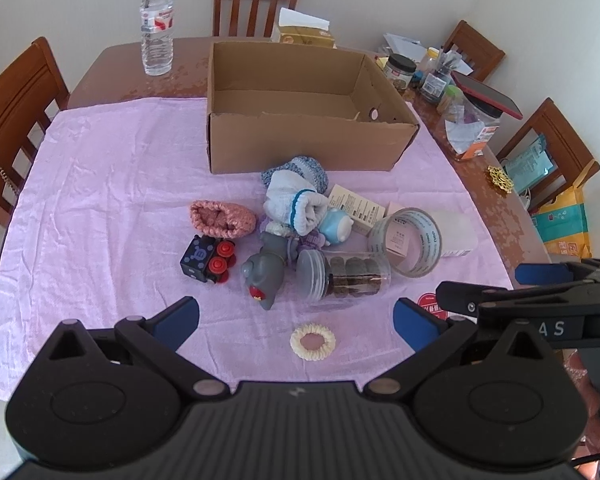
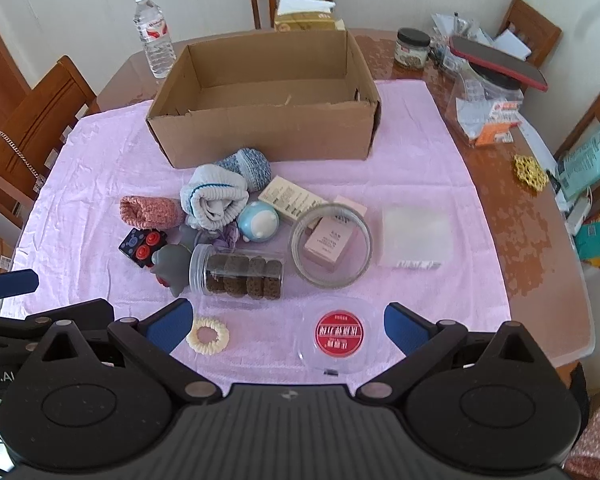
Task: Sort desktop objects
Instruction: 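Move the left tool toward the cream scrunchie while the right tool approaches the clear container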
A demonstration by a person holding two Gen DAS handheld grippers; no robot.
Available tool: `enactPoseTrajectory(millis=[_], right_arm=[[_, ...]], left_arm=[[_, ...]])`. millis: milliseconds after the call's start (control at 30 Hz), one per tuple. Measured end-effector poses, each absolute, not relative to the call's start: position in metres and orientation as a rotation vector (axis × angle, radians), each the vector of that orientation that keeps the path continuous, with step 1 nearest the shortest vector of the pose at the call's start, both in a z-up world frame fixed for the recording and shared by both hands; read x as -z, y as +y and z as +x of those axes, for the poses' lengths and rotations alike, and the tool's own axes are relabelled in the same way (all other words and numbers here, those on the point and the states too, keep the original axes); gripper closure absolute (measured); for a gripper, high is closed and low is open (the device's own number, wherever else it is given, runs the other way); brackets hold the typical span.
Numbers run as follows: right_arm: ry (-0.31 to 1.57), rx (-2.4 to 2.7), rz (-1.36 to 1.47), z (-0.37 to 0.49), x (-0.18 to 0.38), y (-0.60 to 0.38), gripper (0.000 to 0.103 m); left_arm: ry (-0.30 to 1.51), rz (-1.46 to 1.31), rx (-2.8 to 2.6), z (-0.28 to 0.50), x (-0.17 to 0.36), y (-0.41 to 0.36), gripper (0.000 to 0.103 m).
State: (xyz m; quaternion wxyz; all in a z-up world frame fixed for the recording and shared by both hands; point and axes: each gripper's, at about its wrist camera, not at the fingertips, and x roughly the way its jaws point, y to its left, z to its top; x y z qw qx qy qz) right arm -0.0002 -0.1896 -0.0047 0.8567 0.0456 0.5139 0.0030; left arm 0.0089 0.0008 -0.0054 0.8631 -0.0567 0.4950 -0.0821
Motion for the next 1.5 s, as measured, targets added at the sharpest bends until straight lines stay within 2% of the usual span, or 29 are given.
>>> enactPoseTrajectory(millis=[567, 733, 1100, 1500], right_arm=[[0.961, -0.087, 0.133, -0.013, 0.039, -0.209, 0.000], [0.879, -0.072, 0.057, -0.023, 0.048, -0.214, 0.000], [0.983, -0.043, 0.071, -0.025, 0.077, -0.227, 0.000], [1.062, -0.051, 0.109, -0.024, 0.103, -0.241, 0.000]], left_arm=[[1.019, -0.068, 0.248, 0.009, 0.048, 0.003, 0.001], [0.979, -0.026, 0.254, 0.005, 0.058, -0.001, 0.001], [0.914, 0.004, 0.278, 0.003, 0.087, -0.012, 0.001], [1.013, 0.001, 0.309, 0.002, 0.134, -0.033, 0.002]])
